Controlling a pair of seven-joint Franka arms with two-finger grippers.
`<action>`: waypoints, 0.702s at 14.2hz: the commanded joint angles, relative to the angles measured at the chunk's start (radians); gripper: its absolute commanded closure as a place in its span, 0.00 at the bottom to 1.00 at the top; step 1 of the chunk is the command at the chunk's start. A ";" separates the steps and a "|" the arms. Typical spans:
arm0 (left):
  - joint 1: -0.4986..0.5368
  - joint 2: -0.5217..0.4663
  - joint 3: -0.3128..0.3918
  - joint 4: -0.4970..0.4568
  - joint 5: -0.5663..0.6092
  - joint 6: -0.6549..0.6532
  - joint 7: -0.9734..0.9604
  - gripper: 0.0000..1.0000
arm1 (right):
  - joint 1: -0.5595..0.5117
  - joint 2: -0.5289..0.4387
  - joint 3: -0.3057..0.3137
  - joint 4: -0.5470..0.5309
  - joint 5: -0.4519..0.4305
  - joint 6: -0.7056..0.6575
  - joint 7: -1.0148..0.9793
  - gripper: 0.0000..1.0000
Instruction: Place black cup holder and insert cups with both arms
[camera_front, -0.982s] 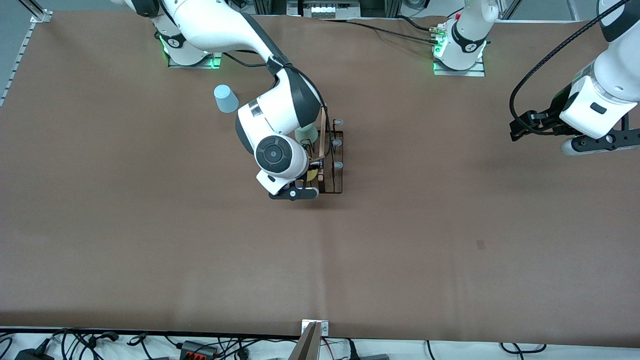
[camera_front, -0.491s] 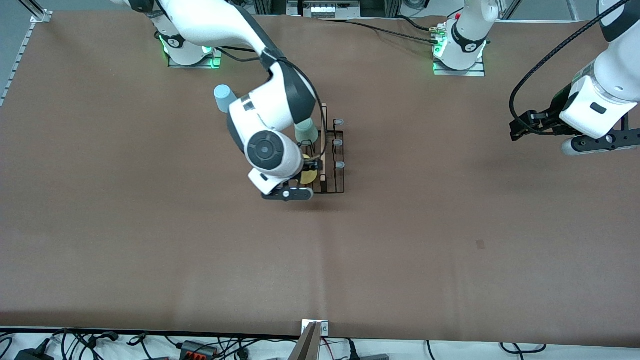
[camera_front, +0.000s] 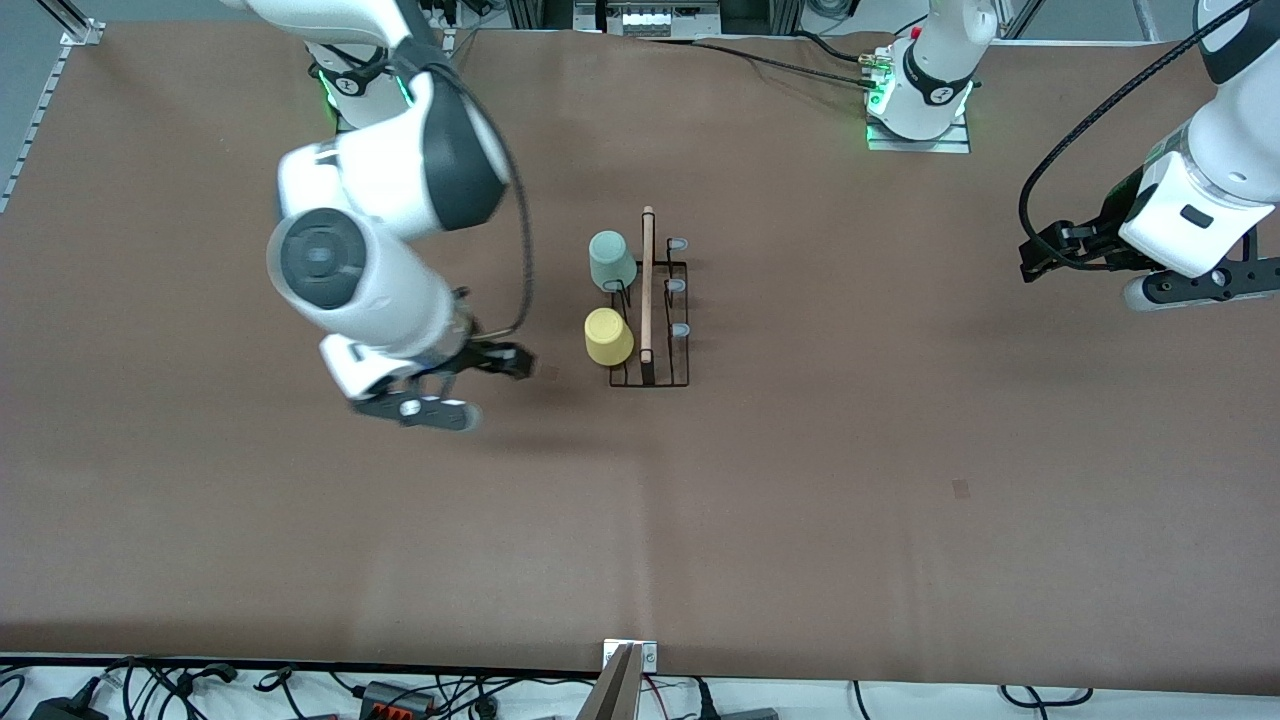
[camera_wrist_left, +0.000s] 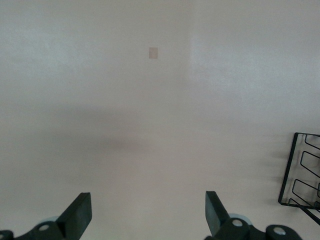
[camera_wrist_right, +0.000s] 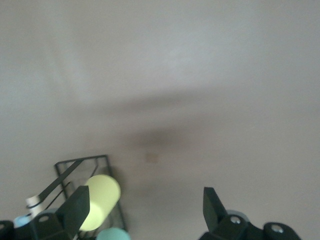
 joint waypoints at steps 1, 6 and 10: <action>0.000 -0.004 -0.001 0.013 0.008 -0.019 -0.004 0.00 | 0.005 -0.001 -0.086 -0.008 0.009 -0.049 -0.122 0.00; 0.000 -0.004 -0.001 0.013 0.008 -0.019 -0.004 0.00 | -0.067 -0.052 -0.125 -0.023 0.017 -0.053 -0.173 0.00; 0.000 -0.005 -0.001 0.013 0.008 -0.019 -0.004 0.00 | -0.321 -0.149 0.159 -0.046 -0.133 -0.040 -0.168 0.00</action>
